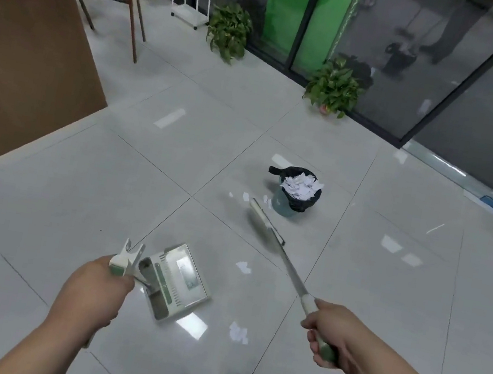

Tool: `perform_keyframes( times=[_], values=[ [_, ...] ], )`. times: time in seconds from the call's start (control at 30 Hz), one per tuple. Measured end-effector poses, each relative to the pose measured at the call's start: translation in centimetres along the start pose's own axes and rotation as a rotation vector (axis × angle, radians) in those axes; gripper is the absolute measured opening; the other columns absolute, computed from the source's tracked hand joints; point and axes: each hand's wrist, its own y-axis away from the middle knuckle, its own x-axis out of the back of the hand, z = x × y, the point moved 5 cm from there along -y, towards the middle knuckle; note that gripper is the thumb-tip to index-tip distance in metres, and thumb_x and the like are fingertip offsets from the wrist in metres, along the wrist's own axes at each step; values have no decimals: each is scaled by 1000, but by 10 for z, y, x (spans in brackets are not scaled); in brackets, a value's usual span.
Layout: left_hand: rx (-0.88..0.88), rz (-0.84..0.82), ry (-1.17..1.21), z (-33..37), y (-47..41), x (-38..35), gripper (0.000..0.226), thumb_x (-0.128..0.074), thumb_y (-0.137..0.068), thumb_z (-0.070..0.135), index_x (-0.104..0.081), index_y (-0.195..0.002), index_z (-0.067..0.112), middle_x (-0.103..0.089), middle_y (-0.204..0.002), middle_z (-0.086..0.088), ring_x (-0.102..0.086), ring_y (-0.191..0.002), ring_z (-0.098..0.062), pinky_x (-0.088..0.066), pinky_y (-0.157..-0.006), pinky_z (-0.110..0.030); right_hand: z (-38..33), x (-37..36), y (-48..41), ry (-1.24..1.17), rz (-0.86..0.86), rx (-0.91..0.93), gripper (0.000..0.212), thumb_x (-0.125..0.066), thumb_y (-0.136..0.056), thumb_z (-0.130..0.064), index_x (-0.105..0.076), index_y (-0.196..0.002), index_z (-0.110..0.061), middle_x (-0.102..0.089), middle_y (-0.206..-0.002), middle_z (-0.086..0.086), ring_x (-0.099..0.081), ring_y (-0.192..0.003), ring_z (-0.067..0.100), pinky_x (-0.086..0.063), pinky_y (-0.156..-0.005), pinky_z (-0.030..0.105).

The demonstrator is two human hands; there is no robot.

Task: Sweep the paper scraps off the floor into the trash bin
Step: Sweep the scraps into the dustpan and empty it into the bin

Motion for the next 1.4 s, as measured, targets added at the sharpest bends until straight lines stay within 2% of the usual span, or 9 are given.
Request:
perform_keyframes(
  times=[0.07, 0.4, 0.63, 0.77, 0.87, 1.0, 1.13, 1.23, 1.4],
  values=[
    [20, 23, -5, -9, 0, 3, 15, -55, -85, 6, -58, -76, 17, -56, -55, -7, -49, -42, -26, -46, -52, -32, -21, -12, -21, 38, 10, 32, 56, -51, -93, -3, -44, -143, -25, -52, -72, 9, -48, -46, 18, -49, -51, 24],
    [145, 107, 58, -32, -30, 13, 6, -60, -86, 4, -64, -84, 8, -57, -61, -11, -48, -45, -26, -46, -52, -33, -113, -79, -139, 187, 18, 118, 56, -48, -96, -1, -44, -144, -28, -53, -83, 12, -51, -59, 21, -50, -57, 28],
    [173, 114, 97, -26, -67, 16, 9, -62, -87, 8, -68, -84, 14, -56, -56, -6, -46, -41, -23, -44, -47, -30, -157, -97, -198, 384, -30, 20, 26, -47, -99, -2, -57, -122, -7, -53, -74, 13, -53, -56, 22, -49, -58, 31],
    [167, 89, 68, -9, -81, 22, 10, -61, -87, 6, -66, -82, 13, -56, -55, -6, -47, -41, -24, -43, -47, -31, -148, -104, -162, 427, -72, -56, 23, -58, -96, -15, -56, -115, -3, -54, -79, 12, -55, -58, 22, -48, -53, 29],
    [152, 79, 47, 6, -88, 36, 8, -60, -87, 4, -64, -83, 9, -57, -57, -8, -47, -42, -25, -43, -48, -31, -132, -96, -126, 495, -94, -133, 24, -53, -97, -12, -58, -118, -1, -55, -78, 11, -55, -54, 22, -48, -50, 28],
    [110, 48, 27, 19, -100, 65, 6, -60, -88, 4, -63, -83, 7, -57, -59, -10, -48, -44, -25, -43, -49, -30, -132, -73, -77, 568, -94, -111, 25, -51, -95, -14, -61, -115, -4, -56, -78, 10, -53, -46, 21, -51, -49, 25],
    [41, -16, -1, 18, -122, 98, 6, -58, -87, 3, -61, -82, 6, -55, -59, -10, -46, -45, -25, -41, -48, -30, -139, -54, -34, 549, -104, -154, 31, -55, -93, -14, -60, -122, -11, -57, -67, 7, -53, -43, 18, -49, -48, 23],
    [-16, -66, -33, 9, -137, 124, 6, -58, -88, 3, -60, -82, 6, -53, -60, -10, -43, -45, -23, -39, -48, -29, -134, -49, 6, 524, -82, -188, 28, -55, -92, -13, -58, -120, -10, -56, -60, 6, -50, -40, 17, -46, -48, 21],
    [-123, -154, -106, -11, -153, 170, 7, -59, -89, 3, -60, -83, 8, -53, -62, -10, -43, -46, -23, -39, -49, -29, -98, -85, 57, 428, 7, -210, 34, -54, -93, -9, -57, -127, -6, -56, -58, 9, -49, -39, 18, -47, -47, 22]
  ],
)
